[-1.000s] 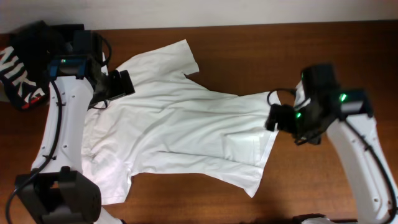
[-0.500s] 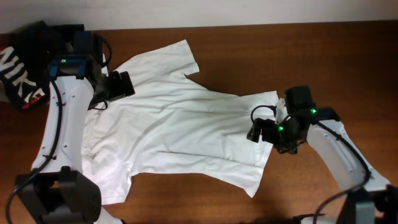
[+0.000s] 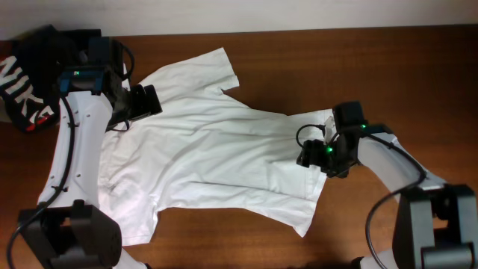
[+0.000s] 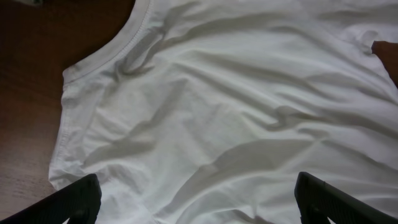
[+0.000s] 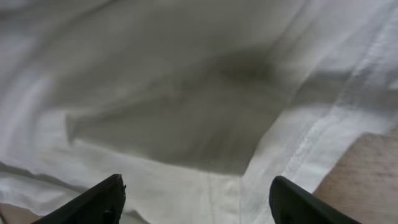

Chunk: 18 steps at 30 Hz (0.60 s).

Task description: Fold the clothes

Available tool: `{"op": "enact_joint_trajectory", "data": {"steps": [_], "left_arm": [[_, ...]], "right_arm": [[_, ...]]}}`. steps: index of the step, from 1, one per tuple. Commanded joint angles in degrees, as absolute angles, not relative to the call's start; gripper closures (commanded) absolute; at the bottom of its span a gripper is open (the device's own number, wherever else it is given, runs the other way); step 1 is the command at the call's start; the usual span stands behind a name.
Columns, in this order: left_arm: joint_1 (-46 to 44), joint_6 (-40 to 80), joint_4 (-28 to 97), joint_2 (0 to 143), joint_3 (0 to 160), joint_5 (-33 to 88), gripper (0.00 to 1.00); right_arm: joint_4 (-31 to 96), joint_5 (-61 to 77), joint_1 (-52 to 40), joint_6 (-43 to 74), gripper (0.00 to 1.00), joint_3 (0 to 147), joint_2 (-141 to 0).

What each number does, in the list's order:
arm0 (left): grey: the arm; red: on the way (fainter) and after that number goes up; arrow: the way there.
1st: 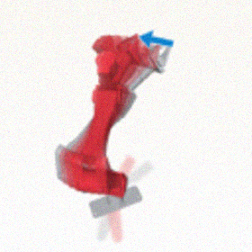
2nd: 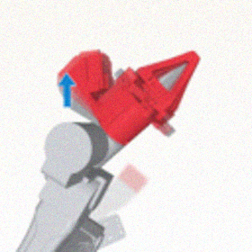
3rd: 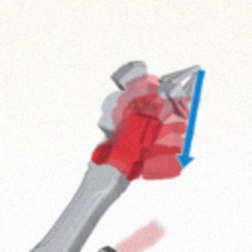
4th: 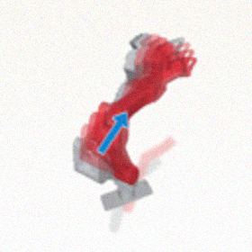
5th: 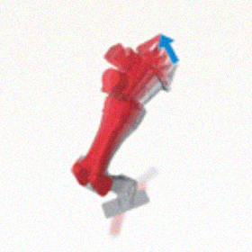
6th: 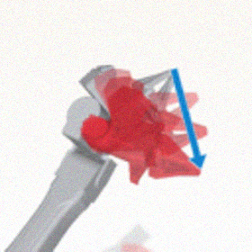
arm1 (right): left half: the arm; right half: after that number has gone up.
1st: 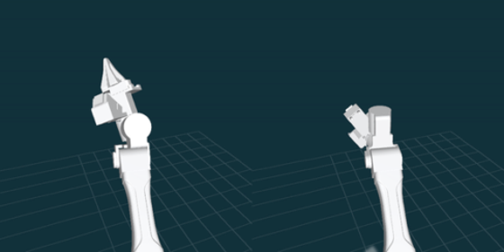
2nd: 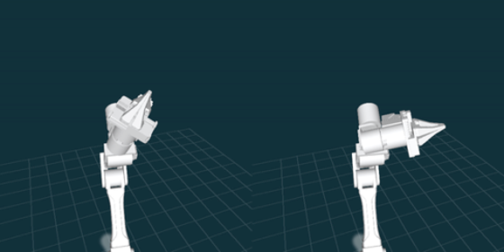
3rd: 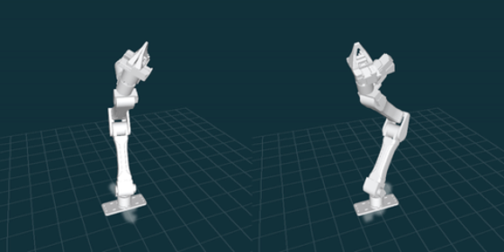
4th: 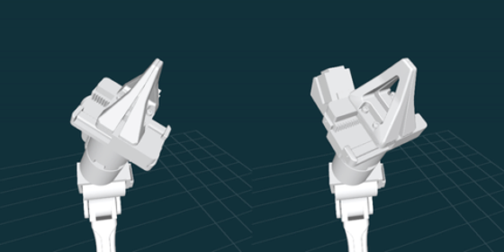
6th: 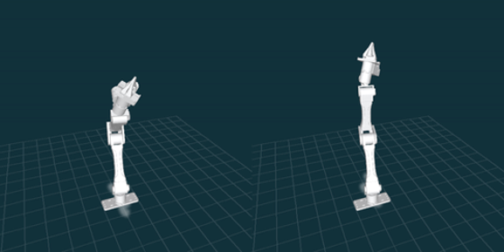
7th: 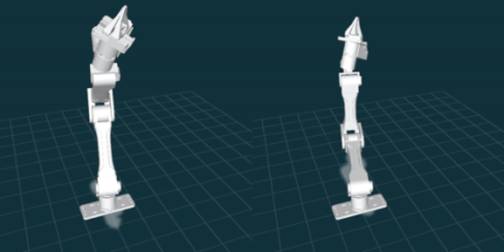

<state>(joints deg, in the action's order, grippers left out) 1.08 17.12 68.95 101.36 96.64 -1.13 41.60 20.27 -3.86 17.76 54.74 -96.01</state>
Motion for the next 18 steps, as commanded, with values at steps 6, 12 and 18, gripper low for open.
{"op": "enact_joint_trajectory", "data": {"steps": [6,12,18], "left_arm": [[1.28,17.06,68.25,100.55,96.77,-1.74,0.01],[1.26,17.06,68.71,100.55,96.77,-1.69,0.01],[1.26,17.06,68.69,100.55,96.77,-1.72,0.01]], "right_arm": [[35.73,21.19,-4.12,18.35,0.4,54.52,-97.65],[35.48,20.71,-4.12,19.18,0.9,54.52,-98.1],[36.12,20.1,-4.05,20.51,0.96,54.54,-98.06]]}}
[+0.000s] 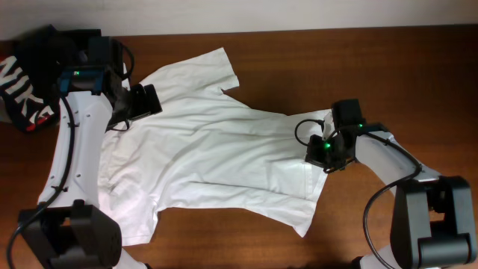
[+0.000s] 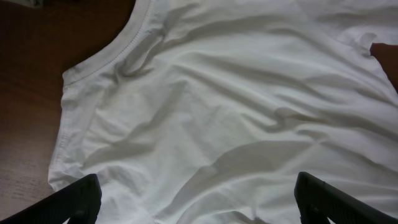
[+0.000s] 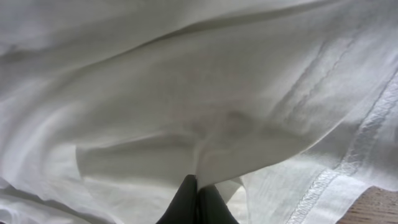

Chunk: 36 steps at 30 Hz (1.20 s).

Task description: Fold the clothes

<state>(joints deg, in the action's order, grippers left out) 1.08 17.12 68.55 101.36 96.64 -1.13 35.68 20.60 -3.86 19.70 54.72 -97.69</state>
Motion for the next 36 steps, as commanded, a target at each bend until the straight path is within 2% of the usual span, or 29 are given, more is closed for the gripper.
{"op": "enact_joint_trajectory", "data": {"steps": [1,8,15,16,17,22,24,25,27,29,30,31,33,36], "left_arm": [[1.28,17.06,68.69,100.55,96.77,-1.72,0.01],[1.28,17.06,68.71,100.55,96.77,-1.74,0.01],[1.28,17.06,69.06,100.55,96.77,-1.76,0.01],[1.28,17.06,69.01,100.55,96.77,-1.76,0.01],[1.28,17.06,68.86,100.55,96.77,-1.74,0.01],[1.28,17.06,69.08,100.55,96.79,-1.74,0.01],[1.28,17.06,69.06,100.55,96.77,-1.74,0.01],[1.26,17.06,69.08,100.55,96.77,-1.74,0.01],[1.26,17.06,69.06,100.55,96.77,-1.74,0.01],[1.28,17.06,69.06,100.55,96.77,-1.74,0.01],[1.26,17.06,69.1,100.55,96.77,-1.74,0.01],[1.28,17.06,69.3,100.55,96.77,-1.72,0.01],[1.26,17.04,69.49,100.55,96.77,-1.74,0.01],[1.28,17.06,69.49,100.55,96.77,-1.74,0.01]], "right_arm": [[36.62,20.05,-3.99,21.32,0.96,54.54,-97.97],[49.84,19.77,3.01,22.79,0.96,54.63,-90.35],[58.5,13.23,3.05,21.26,0.95,56.12,-88.62],[59.9,11.92,3.03,20.38,0.63,56.95,-88.64],[61.36,10.76,3.05,18.61,0.25,57.76,-88.64],[70.81,10.09,3.01,17.54,0.26,63.53,-88.53],[76.86,16.53,2.28,7.35,0.26,64.42,-88.49],[78.06,16.56,0.71,6.68,0.26,62.39,-88.47],[75.46,22.11,-4.45,7.05,0.25,57.65,-88.49],[70.41,23.4,-11.22,13.41,0.25,53.69,-88.49],[68.71,23.35,-13.54,15.66,0.3,52.64,-88.49],[66.96,23.31,-16.08,18.02,0.4,51.57,-88.49],[65.01,20.75,-18.9,23.62,0.46,50.11,-88.49],[62.98,20.16,-20.84,26.2,0.63,46.96,-88.49]]}}
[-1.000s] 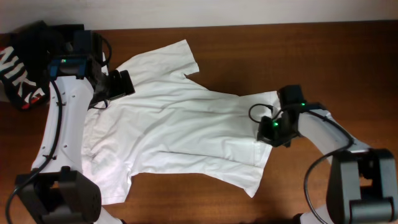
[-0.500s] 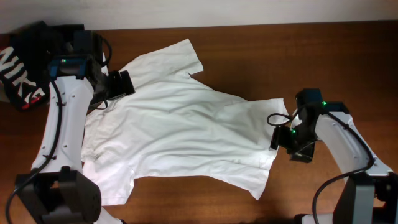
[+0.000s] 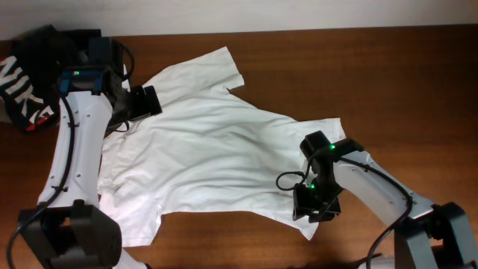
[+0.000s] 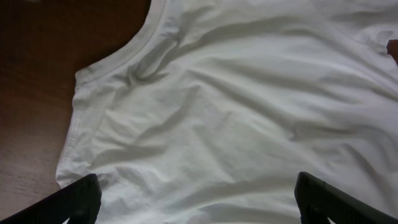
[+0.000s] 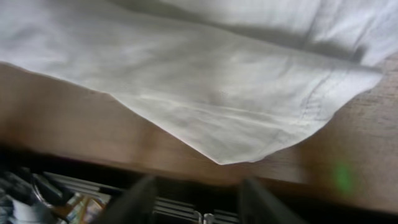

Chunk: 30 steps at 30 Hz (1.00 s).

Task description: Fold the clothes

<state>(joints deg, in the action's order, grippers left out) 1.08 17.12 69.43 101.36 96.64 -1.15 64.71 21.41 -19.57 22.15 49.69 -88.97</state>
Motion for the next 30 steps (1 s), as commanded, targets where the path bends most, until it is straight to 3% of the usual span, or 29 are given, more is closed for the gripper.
{"op": "enact_joint_trajectory", "data": {"steps": [1,2,12,19,26,30], "left_arm": [[1.26,17.06,69.49,100.55,96.77,-1.74,0.01],[1.28,17.04,69.49,100.55,96.77,-1.74,0.01],[1.26,17.06,69.6,100.55,96.77,-1.67,0.01],[1.26,17.06,69.08,100.55,96.75,-1.72,0.01],[1.28,17.06,68.82,100.55,96.73,-1.74,0.01],[1.28,17.06,68.6,100.6,96.73,-1.74,0.01]], "right_arm": [[60.97,20.14,-20.84,27.46,0.66,45.6,-88.49],[57.36,20.58,-20.84,30.35,0.74,43.35,-88.51],[52.1,19.25,-20.84,31.81,0.94,40.34,-88.55],[53.47,17.45,-19.4,36.56,0.96,40.29,-93.62],[61.78,15.77,1.13,27.35,0.96,41.65,-93.58],[64.07,16.36,4.16,24.23,0.96,43.77,-90.3]]}}
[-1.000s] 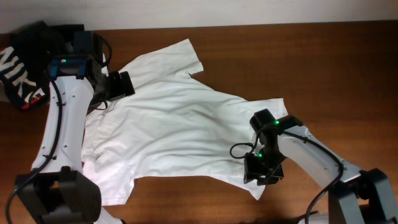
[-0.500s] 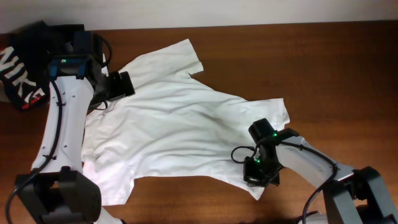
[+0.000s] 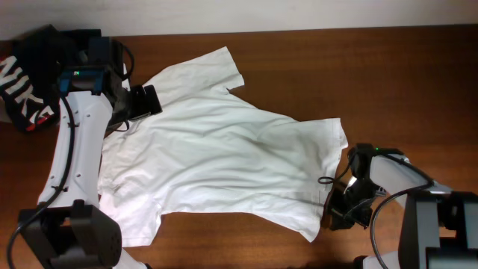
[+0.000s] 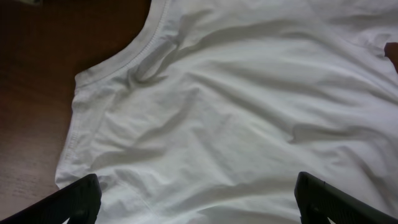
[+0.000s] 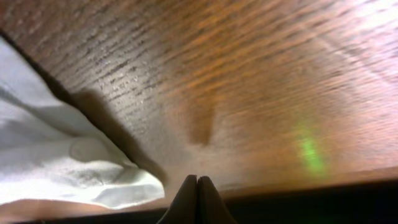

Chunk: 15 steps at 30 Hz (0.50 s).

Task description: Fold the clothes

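A white T-shirt [image 3: 224, 161] lies spread on the brown table, wrinkled, collar [image 4: 118, 59] toward the left. My left gripper [image 3: 146, 100] hovers over the shoulder area beside the collar; in the left wrist view it [image 4: 200, 202] is open, with both fingers [image 4: 78, 199] wide apart over the cloth. My right gripper [image 3: 342, 211] sits on bare wood just right of the shirt's lower hem corner [image 5: 74, 177]. In the right wrist view it [image 5: 198, 198] is shut with nothing between its fingers.
A black garment with white lettering [image 3: 26, 75] lies at the table's far left, behind my left arm. Bare table [image 3: 403, 82] stretches to the right of the shirt. The front table edge [image 5: 280, 186] runs close below my right gripper.
My right gripper stood open over the shirt's lower right hem; it is now shut and further right, on bare wood off the cloth. The left gripper stays open over the collar.
My right gripper stood open on the shirt's upper right hem, then shut on a fold there. Later it was open near the lower hem corner, with the right hem lying flatter. Now it rests shut on the table beside the shirt. The left gripper stayed open throughout.
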Available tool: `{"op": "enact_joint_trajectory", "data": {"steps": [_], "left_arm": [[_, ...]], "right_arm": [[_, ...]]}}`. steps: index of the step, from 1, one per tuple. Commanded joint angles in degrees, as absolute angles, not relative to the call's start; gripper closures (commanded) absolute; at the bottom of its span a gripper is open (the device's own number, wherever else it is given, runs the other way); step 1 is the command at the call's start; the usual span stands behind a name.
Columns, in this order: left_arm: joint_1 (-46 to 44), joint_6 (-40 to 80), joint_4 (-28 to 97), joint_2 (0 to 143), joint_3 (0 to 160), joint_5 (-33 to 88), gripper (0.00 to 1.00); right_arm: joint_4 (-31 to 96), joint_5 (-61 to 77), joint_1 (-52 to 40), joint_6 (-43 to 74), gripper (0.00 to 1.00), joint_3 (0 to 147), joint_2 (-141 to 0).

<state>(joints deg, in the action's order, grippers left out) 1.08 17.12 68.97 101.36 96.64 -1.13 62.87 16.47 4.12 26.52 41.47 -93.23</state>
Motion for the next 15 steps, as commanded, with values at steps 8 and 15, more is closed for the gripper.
{"op": "enact_joint_trajectory", "data": {"steps": [8,15], "left_arm": [[1.28,17.06,67.59,100.6,96.71,-1.74,0.01],[1.28,17.04,67.79,100.6,96.64,-1.76,0.01]], "right_arm": [[59.22,20.32,-10.85,28.91,0.96,44.95,-85.65],[57.8,17.91,-12.99,30.63,0.96,44.91,-99.96]]}}
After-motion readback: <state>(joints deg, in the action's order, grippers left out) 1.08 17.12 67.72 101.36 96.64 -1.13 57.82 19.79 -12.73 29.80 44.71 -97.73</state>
